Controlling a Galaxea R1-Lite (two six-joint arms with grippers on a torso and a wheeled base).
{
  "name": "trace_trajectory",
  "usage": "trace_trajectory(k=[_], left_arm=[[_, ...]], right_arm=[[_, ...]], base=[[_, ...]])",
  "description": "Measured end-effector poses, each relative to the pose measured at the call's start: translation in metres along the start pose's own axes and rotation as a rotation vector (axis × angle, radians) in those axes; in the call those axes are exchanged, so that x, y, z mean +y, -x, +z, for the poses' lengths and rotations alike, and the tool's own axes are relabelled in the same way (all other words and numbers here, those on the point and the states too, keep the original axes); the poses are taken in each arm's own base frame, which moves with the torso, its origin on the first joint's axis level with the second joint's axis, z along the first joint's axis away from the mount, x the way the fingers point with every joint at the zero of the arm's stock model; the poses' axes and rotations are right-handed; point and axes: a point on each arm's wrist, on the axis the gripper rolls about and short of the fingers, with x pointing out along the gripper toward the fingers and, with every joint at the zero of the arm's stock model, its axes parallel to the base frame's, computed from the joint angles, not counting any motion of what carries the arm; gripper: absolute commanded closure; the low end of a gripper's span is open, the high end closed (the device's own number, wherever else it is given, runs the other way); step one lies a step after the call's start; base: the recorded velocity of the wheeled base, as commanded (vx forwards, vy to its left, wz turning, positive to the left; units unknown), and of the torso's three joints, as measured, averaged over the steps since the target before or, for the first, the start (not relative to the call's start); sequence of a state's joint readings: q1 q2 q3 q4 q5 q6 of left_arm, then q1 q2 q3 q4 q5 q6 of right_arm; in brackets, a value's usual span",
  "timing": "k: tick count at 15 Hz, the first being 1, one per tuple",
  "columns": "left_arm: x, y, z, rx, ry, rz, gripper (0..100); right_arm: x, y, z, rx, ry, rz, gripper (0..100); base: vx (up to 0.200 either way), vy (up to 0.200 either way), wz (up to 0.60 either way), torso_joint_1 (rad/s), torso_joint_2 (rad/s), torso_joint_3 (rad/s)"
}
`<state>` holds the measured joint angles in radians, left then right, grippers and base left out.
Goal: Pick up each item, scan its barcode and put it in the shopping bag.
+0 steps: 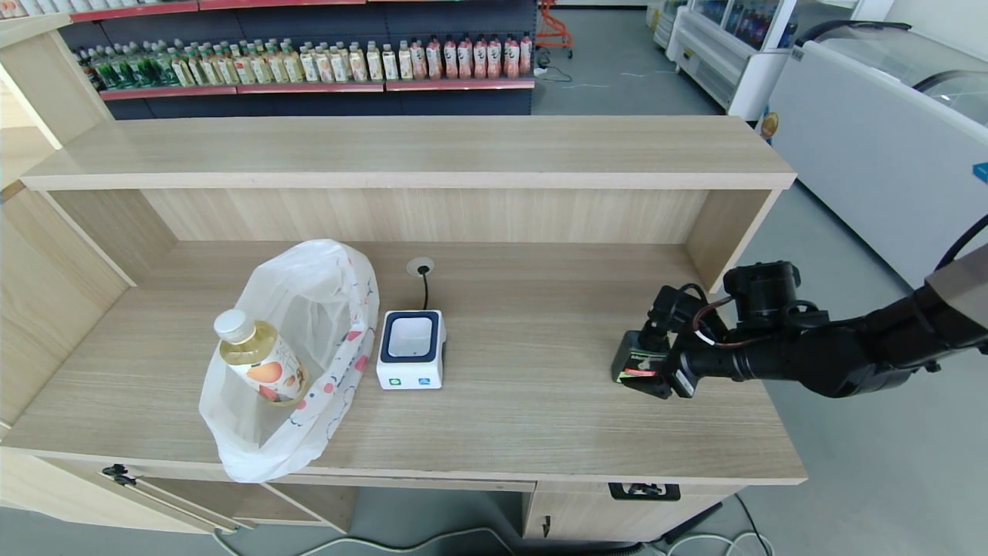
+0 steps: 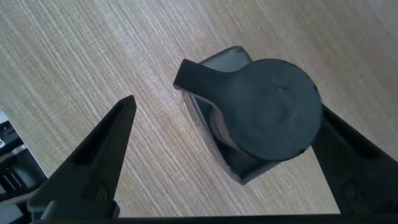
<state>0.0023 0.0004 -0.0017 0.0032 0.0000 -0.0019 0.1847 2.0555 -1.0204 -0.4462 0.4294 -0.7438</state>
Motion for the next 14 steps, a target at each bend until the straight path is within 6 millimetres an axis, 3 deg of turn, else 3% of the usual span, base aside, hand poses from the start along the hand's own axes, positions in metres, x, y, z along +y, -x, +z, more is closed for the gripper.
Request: trace_trajectory(k=[1,2,9,12,14], left_arm=[[0.0,0.0,0.0,0.0,0.0,0.0,0],[0.0,0.0,0.0,0.0,0.001,0.0,0],[0.0,0.0,0.0,0.0,0.001,0.0,0],[0.0,0.0,0.0,0.0,0.001,0.0,0],[0.0,0.0,0.0,0.0,0.0,0.0,0]], right_arm=[[0.001,-0.003,-0.001,0.001,-0.001,0.003,0],[0.001,-0.006,-0.002,0.0,-0.005,0.006,100],[0.002,-0.022,0.002,-0.029,-0.061,0.009,100],[0.004,-0.007,0.003,-0.031,-0.063,-0.006,100],[-0.001,0.017,0.004,-0.025,-0.061,-0.052,100]], base=[[0.0,0.0,0.0,0.0,0.0,0.0],[0.0,0.0,0.0,0.0,0.0,0.0],[0.0,0.0,0.0,0.0,0.0,0.0],[0.0,0.0,0.0,0.0,0.0,0.0],[0.0,0.0,0.0,0.0,0.0,0.0]])
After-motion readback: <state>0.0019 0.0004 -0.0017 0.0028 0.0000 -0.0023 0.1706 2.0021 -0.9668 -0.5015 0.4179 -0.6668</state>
